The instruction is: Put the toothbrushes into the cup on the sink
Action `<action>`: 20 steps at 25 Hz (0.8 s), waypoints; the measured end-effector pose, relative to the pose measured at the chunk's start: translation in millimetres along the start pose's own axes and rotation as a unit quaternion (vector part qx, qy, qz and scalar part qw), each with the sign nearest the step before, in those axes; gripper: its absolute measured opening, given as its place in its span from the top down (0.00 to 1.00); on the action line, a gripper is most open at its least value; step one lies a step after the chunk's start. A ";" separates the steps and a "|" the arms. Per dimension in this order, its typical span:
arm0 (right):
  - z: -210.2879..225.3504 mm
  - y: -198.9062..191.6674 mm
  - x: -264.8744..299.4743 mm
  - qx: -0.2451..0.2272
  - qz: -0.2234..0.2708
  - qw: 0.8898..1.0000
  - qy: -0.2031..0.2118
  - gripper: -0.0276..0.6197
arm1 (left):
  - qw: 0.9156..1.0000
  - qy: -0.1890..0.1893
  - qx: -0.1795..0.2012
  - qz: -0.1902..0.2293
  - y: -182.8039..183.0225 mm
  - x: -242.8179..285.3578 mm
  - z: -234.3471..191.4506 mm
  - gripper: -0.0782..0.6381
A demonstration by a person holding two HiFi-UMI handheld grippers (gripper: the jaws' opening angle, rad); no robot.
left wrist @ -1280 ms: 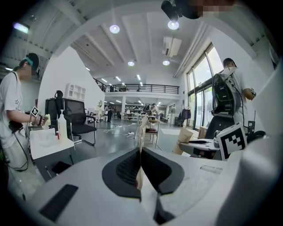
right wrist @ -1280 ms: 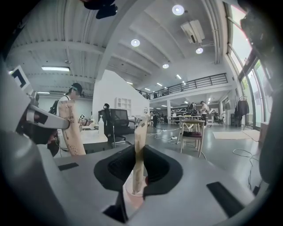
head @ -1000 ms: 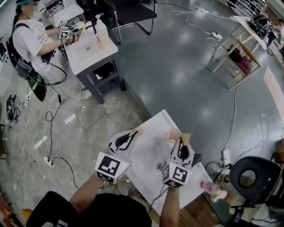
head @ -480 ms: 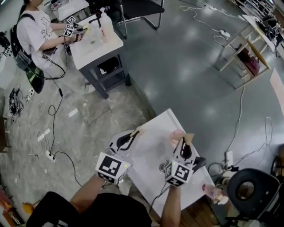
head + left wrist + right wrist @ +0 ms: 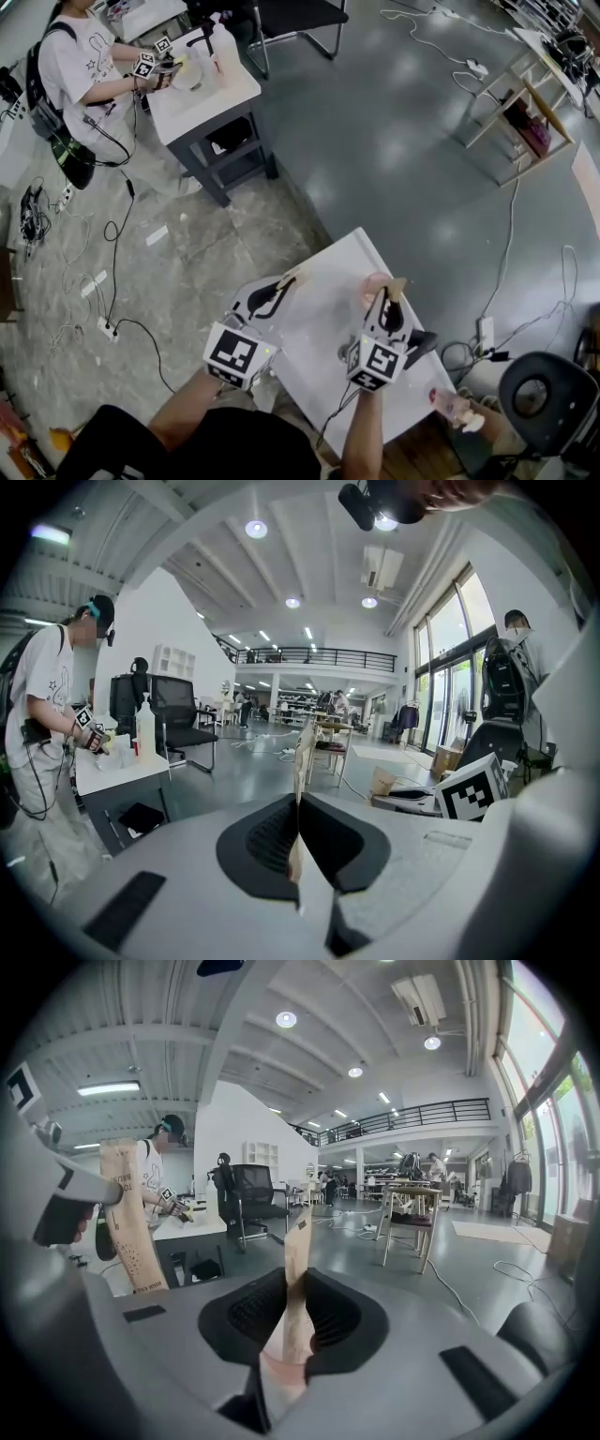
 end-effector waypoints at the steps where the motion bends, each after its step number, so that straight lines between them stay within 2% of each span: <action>1: -0.9 0.1 -0.1 0.001 0.000 1.000 0.003 0.86 | 1.000 0.000 -0.005 -0.004 -1.0 -0.6 0.5 0.88; 4: -0.9 -1.0 -0.1 0.014 0.002 1.000 0.010 0.74 | 1.000 -0.002 -0.011 -0.009 -3.9 -0.4 2.9 0.88; 7: 0.9 -2.3 -1.0 0.027 0.008 1.000 0.012 0.68 | 1.000 -0.003 -0.008 -0.006 -4.3 -0.6 5.1 0.88; 20: -0.2 6.1 -11.2 0.032 0.015 0.999 0.001 0.64 | 1.000 -0.008 -0.004 0.003 0.3 -14.0 6.1 0.88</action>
Point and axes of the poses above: the fingertips, and each gripper's own axes: x forward along the fingers, z to its right, y out of its top, the point moved 8 cm from there along -x, backward along the fingers, and after that the axes turned 1 degree about z, right-handed, at the moved point
